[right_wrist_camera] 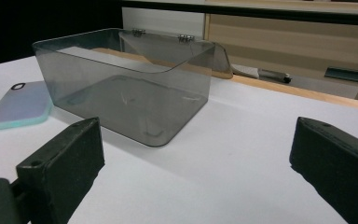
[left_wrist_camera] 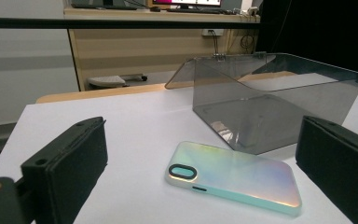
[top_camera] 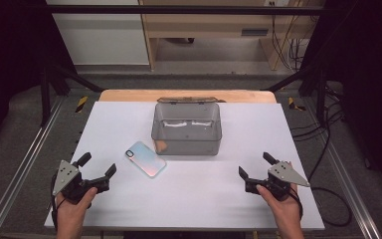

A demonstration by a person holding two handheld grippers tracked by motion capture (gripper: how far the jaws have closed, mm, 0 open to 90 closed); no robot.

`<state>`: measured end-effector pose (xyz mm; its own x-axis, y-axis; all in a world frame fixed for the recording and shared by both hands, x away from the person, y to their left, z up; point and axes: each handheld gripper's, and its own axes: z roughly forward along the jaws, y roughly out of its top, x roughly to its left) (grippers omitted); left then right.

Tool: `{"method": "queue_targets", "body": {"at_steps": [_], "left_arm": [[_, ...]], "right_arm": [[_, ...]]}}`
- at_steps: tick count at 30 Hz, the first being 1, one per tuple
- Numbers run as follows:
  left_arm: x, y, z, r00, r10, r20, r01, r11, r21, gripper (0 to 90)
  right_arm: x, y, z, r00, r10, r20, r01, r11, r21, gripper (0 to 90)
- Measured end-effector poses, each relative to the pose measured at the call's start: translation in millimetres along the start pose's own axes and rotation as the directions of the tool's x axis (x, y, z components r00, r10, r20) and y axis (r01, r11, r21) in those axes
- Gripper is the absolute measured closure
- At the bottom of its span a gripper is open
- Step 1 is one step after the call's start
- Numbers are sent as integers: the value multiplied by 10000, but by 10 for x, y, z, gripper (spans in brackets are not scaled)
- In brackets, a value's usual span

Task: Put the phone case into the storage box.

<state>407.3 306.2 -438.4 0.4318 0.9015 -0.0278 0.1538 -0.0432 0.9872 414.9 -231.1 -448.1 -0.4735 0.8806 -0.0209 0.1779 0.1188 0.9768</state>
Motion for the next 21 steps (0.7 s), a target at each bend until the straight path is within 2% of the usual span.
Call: {"method": "queue_targets", "body": {"at_steps": [7, 9, 10, 13, 17, 19, 20, 21], "left_arm": [[-41, -19, 70, 10000, 18, -27, -17, 9989, 460, 26], [-57, -21, 149, 9997, 225, -8, -224, 9966, 788, 29], [-57, -21, 149, 9997, 225, -8, -224, 9966, 788, 29], [-77, 7, 329, 9996, 245, 164, -263, 9924, 1206, 33], [-93, 68, 556, 9967, 710, 383, -767, 9815, 1756, 36], [-88, 82, 613, 9968, 640, 482, -719, 9800, 1857, 39], [-68, 105, 725, 9963, 574, 635, -698, 9745, 2132, 39], [-55, 114, 772, 9964, 573, 621, -699, 9720, 2245, 41]], "right_arm": [[31, -11, 15, 9999, 47, -135, -45, 9999, 141, 30], [31, -18, 21, 9999, 46, -113, -44, 9998, 196, 30], [31, -21, 19, 9999, 77, -93, -75, 9998, 199, 30], [28, -23, 16, 9999, 136, -92, -134, 9997, 210, 30], [35, -17, 17, 9997, 211, -145, -209, 9996, 172, 30], [39, -17, 20, 9997, 202, -168, -199, 9996, 195, 30], [40, -17, 23, 9997, 175, -167, -171, 9996, 208, 30], [43, -16, 26, 9997, 171, -190, -166, 9996, 222, 30]]}}
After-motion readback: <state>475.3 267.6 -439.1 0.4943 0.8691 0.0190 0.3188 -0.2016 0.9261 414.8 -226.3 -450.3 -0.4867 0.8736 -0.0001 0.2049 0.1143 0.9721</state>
